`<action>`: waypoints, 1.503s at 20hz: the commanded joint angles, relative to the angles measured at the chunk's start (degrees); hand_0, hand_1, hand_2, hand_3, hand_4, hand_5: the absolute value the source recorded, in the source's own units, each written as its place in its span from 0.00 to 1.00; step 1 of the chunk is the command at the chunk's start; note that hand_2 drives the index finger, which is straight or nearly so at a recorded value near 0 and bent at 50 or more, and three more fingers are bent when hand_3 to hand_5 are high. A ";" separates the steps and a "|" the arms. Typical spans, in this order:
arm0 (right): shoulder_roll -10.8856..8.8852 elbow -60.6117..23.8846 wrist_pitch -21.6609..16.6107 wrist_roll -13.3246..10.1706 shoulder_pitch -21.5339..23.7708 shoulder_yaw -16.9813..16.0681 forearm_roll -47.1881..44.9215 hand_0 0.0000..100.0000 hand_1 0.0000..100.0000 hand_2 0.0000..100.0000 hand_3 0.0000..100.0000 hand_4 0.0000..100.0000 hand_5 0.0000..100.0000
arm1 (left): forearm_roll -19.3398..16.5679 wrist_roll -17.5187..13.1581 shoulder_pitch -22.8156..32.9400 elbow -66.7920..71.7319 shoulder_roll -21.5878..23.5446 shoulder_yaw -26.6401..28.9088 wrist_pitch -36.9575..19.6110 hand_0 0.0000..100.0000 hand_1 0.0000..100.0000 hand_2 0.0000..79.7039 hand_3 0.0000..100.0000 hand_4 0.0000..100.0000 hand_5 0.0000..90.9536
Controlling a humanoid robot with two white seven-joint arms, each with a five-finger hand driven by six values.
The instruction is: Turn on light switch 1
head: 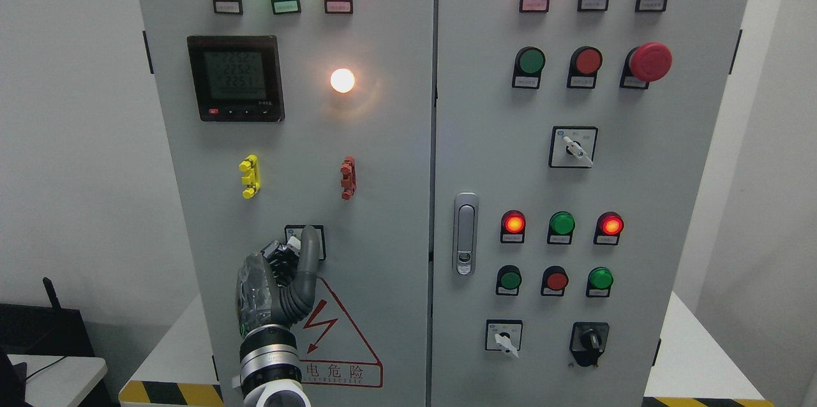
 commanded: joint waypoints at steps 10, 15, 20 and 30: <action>0.00 -0.01 0.01 -0.05 0.00 1.14 -1.49 0.12 0.39 0.00 0.00 0.00 0.00 | -0.06 0.12 0.64 -1.11 -0.05 0.40 -0.04 0.15 0.22 0.36 0.58 0.78 0.86; 0.00 0.07 0.01 -0.05 0.00 1.14 -1.49 0.12 0.39 0.00 0.00 0.00 0.00 | -0.06 0.12 1.25 -2.26 -0.05 0.40 -0.30 0.14 0.20 0.36 0.58 0.78 0.86; 0.00 -0.01 0.01 -0.05 0.00 1.14 -1.49 0.12 0.39 0.00 0.00 0.00 0.00 | -0.06 0.12 2.39 -3.58 -0.05 0.31 -0.39 0.10 0.20 0.36 0.58 0.78 0.86; 0.00 -0.01 0.01 -0.05 0.00 1.14 -1.49 0.12 0.39 0.00 0.00 0.00 0.00 | -0.06 -1.46 6.70 -7.53 0.30 0.58 -0.92 0.08 0.21 0.38 0.59 0.78 0.87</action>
